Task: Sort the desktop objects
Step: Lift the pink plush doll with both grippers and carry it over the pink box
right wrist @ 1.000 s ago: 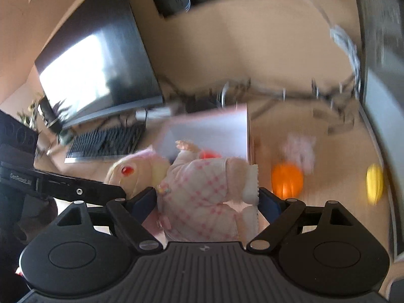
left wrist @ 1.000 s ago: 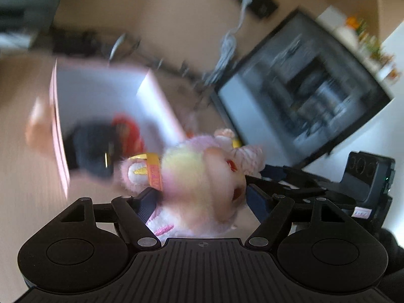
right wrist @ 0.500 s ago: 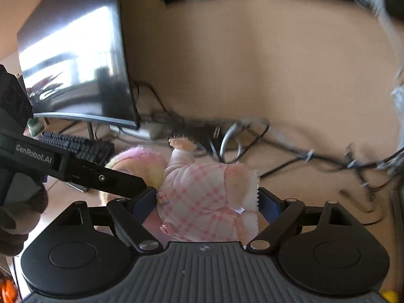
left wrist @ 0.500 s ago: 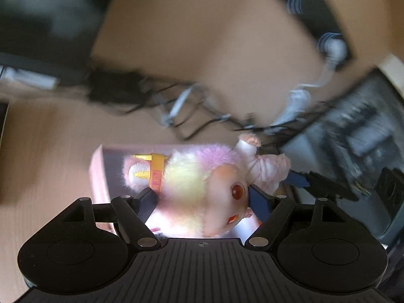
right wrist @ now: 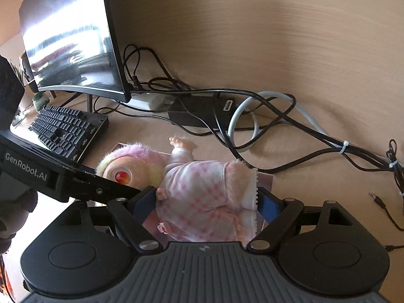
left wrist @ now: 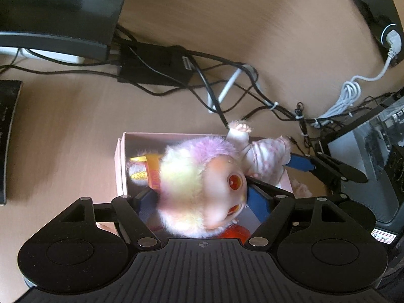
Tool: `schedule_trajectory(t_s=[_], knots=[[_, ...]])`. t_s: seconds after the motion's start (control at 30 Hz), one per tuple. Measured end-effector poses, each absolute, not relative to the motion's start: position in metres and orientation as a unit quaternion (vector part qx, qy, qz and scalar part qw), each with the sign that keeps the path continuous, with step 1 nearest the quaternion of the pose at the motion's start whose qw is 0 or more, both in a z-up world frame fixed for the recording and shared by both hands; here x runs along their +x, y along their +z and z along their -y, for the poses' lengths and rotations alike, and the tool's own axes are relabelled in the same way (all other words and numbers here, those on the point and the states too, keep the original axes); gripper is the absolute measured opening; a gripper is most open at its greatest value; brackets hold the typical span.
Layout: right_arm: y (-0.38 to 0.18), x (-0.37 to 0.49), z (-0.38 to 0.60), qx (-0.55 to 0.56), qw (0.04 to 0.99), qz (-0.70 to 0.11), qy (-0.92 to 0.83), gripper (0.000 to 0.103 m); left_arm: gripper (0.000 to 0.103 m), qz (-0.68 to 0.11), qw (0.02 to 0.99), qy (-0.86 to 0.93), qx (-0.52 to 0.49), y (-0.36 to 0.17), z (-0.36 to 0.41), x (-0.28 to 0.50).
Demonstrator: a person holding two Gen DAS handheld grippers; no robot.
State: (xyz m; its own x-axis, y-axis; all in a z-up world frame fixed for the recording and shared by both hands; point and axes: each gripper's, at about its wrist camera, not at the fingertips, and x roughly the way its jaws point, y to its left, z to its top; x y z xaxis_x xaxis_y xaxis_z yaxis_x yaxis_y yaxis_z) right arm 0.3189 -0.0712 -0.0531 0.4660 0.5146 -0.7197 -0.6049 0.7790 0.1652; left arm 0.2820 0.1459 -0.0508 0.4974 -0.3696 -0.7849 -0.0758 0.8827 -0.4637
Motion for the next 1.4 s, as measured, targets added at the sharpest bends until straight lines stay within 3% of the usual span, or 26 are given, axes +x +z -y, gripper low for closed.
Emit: schedule_trajectory(t_s=[0.43,0.6,0.8,0.93,1.0,1.07,1.4], knots=[[-0.046,0.257,0.079,-0.064,0.825,-0.456,0.328,0.084,0.082,-0.545,0.801,-0.115,-0.220,-0.049,-0.139,0.227],[-0.044,0.242,0.076,-0.086,0.828,-0.455,0.315,0.085,0.084,-0.528,0.814,-0.126,-0.209,-0.046,-0.140,0.214],[-0.017,0.231,0.094,-0.102,0.849,-0.427,0.293,0.094,0.093,-0.483,0.832,-0.143,-0.233,-0.022,-0.158,0.209],[-0.006,0.226,0.097,-0.115,0.867,-0.399,0.275,0.094,0.093,-0.468,0.839,-0.142,-0.240,-0.014,-0.167,0.206],[-0.002,0.218,0.093,-0.113,0.863,-0.392,0.297,0.087,0.093,-0.471,0.836,-0.145,-0.241,-0.016,-0.166,0.204],[-0.008,0.208,0.081,-0.145,0.857,-0.389,0.307,0.081,0.093,-0.478,0.831,-0.149,-0.240,-0.021,-0.162,0.203],[-0.059,0.161,0.037,-0.363,0.822,-0.305,0.317,0.083,0.094,-0.485,0.843,-0.148,-0.181,-0.040,-0.136,0.206]])
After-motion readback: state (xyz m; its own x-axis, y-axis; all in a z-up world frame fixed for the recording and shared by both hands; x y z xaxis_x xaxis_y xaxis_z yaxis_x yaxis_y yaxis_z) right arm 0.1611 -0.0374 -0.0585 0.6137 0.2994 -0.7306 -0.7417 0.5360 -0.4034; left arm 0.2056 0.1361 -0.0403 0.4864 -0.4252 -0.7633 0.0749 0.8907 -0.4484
